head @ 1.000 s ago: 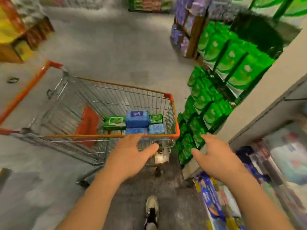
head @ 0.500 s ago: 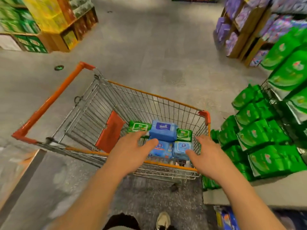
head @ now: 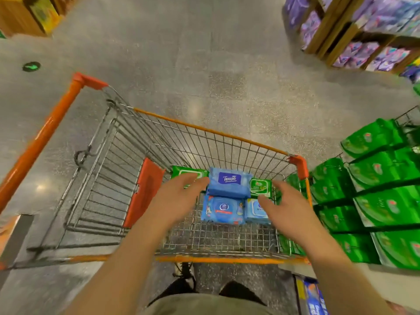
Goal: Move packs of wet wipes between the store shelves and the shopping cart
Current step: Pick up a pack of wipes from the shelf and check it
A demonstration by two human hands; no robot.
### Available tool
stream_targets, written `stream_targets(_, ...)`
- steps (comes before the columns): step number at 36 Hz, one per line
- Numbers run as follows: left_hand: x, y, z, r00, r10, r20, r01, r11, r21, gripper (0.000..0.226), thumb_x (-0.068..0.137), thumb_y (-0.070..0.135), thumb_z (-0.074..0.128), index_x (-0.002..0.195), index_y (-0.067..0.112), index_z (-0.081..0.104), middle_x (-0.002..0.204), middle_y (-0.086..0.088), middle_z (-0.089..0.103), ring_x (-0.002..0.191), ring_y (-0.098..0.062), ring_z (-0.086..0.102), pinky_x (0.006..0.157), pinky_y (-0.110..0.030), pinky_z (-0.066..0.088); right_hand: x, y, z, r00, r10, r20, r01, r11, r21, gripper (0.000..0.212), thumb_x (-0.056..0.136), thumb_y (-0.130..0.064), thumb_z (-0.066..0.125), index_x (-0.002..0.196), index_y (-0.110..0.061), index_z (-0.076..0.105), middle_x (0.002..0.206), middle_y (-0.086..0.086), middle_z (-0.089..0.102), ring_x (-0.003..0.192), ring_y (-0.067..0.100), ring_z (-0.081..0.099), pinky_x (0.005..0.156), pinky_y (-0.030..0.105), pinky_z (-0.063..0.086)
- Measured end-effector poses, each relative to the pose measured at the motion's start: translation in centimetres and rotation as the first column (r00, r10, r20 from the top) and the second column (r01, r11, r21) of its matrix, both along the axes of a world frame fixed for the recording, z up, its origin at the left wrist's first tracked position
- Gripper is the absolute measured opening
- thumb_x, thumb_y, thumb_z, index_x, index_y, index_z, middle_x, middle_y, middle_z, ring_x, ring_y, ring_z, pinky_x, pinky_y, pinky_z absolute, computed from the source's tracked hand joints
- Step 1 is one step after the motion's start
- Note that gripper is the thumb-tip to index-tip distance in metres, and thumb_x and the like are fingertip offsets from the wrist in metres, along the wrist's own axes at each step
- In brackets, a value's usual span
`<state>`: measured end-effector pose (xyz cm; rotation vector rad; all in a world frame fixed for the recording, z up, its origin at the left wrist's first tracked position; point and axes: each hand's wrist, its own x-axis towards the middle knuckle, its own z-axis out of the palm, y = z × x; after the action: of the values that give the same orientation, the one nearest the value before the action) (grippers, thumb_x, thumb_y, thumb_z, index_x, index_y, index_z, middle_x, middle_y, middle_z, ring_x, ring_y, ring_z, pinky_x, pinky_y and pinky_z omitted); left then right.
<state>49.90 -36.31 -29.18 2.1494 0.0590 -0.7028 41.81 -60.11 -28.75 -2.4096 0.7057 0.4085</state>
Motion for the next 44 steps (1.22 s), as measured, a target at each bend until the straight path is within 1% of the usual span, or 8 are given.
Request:
stream_targets(8, 5.1, -1.4, -3.1, 0.995, -0.047, -0.085, 0.045, 0.999, -0.022, 0.06, 0.099, 0.06, 0.049, 0.148, 0.025, 0.052, 0.154, 0.005, 0.05, 0.138, -0.016, 0.047, 0.107, -0.032, 0.034, 4.3, 0.4, -3.4, 0.988, -0.145, -0.06, 0.15, 0.986, 0.079, 0.063, 0.1, -0.039, 0.058, 0.155, -0.019, 0.036, 0.159, 0.004, 0.039, 0.141, 0.025, 0.042, 0.112, 0.037, 0.035)
stream_targets(21, 10.7, -6.0, -17.5, 0.943, 0.079, -0.323, -0.08, 0.997, 0.011, 0.041, 0.095, 0.06, 0.055, 0.124, 0.034, 0.067, 0.131, 0.01, 0.057, 0.115, -0.015, 0.055, 0.094, -0.03, 0.039, 10.7, -4.0, -19.3, 0.887, -0.413, -0.207, 0.454, 0.863, 0.224, 0.079, 0.085, -0.051, 0.065, 0.151, -0.018, 0.039, 0.147, 0.006, 0.052, 0.126, 0.032, 0.056, 0.105, 0.05, 0.047)
stream_targets(25, 12.4, -8.0, -22.3, 0.892, 0.156, -0.424, -0.174, 0.985, -0.004, 0.029, 0.097, 0.054, 0.055, 0.118, 0.037, 0.066, 0.147, 0.002, 0.055, 0.129, -0.025, 0.054, 0.113, -0.048, 0.041, 12.5, -5.2, -24.5, 0.861, -0.469, -0.197, 0.507, 0.827, 0.243, 0.071, 0.091, -0.04, 0.067, 0.15, -0.013, 0.039, 0.134, 0.004, 0.054, 0.114, 0.026, 0.058, 0.083, 0.037, 0.05)
stream_targets(30, 13.7, -10.4, -27.7, 0.828, 0.219, -0.517, -0.293, 0.954, -0.065, 0.017, 0.1, 0.047, 0.057, 0.105, 0.03, 0.059, 0.105, 0.011, 0.061, 0.089, -0.002, 0.057, 0.087, -0.032, 0.048, 13.9, -6.4, -28.8, 0.842, -0.497, -0.208, 0.539, 0.785, 0.305, 0.07, 0.095, -0.034, 0.067, 0.152, -0.013, 0.033, 0.124, 0.0, 0.05, 0.091, 0.009, 0.056, 0.061, 0.023, 0.04)
stream_targets(33, 13.7, -11.4, -30.3, 0.799, 0.234, -0.554, -0.332, 0.94, -0.082, 0.075, 0.082, 0.068, 0.068, 0.14, 0.022, 0.053, 0.128, 0.008, 0.062, 0.11, -0.01, 0.062, 0.095, -0.036, 0.05, 14.4, -6.6, -30.6, 0.823, -0.516, -0.237, 0.568, 0.762, 0.311, 0.077, 0.087, -0.042, 0.074, 0.15, -0.013, 0.04, 0.142, 0.005, 0.053, 0.119, 0.024, 0.059, 0.081, 0.029, 0.046)
stream_targets(36, 13.5, -12.0, -33.1, 0.784, 0.248, -0.57, -0.344, 0.937, -0.066, 0.116, 0.047, 0.086, 0.073, 0.144, 0.026, 0.052, 0.133, 0.006, 0.067, 0.115, -0.016, 0.066, 0.091, -0.037, 0.052, 14.6, -6.8, -31.8, 0.822, -0.513, -0.249, 0.57, 0.749, 0.339, 0.067, 0.084, -0.044, 0.076, 0.139, -0.013, 0.053, 0.132, 0.005, 0.061, 0.11, 0.024, 0.063, 0.069, 0.025, 0.045)
stream_targets(40, 13.5, -13.1, -33.4, 0.763, 0.265, -0.59, -0.374, 0.925, -0.069, 0.052, 0.081, 0.061, 0.073, 0.115, 0.023, 0.062, 0.105, 0.007, 0.075, 0.077, -0.004, 0.072, 0.056, -0.022, 0.05, 15.1, -6.9, -32.6, 0.806, -0.535, -0.254, 0.591, 0.7, 0.401, 0.068, 0.076, -0.043, 0.081, 0.134, -0.016, 0.057, 0.126, 0.004, 0.066, 0.103, 0.02, 0.069, 0.063, 0.024, 0.049)
stream_targets(44, 12.9, -13.7, -35.0, 0.754, 0.315, -0.576, -0.445, 0.89, -0.096, 0.028, 0.083, 0.046, 0.08, 0.097, 0.027, 0.066, 0.101, 0.001, 0.078, 0.081, -0.013, 0.076, 0.064, -0.028, 0.058, 15.5, -6.2, -33.5, 0.772, -0.559, -0.301, 0.632, 0.628, 0.455, 0.06, 0.072, -0.034, 0.086, 0.123, -0.017, 0.061, 0.113, 0.002, 0.073, 0.092, 0.018, 0.073, 0.071, 0.034, 0.06)
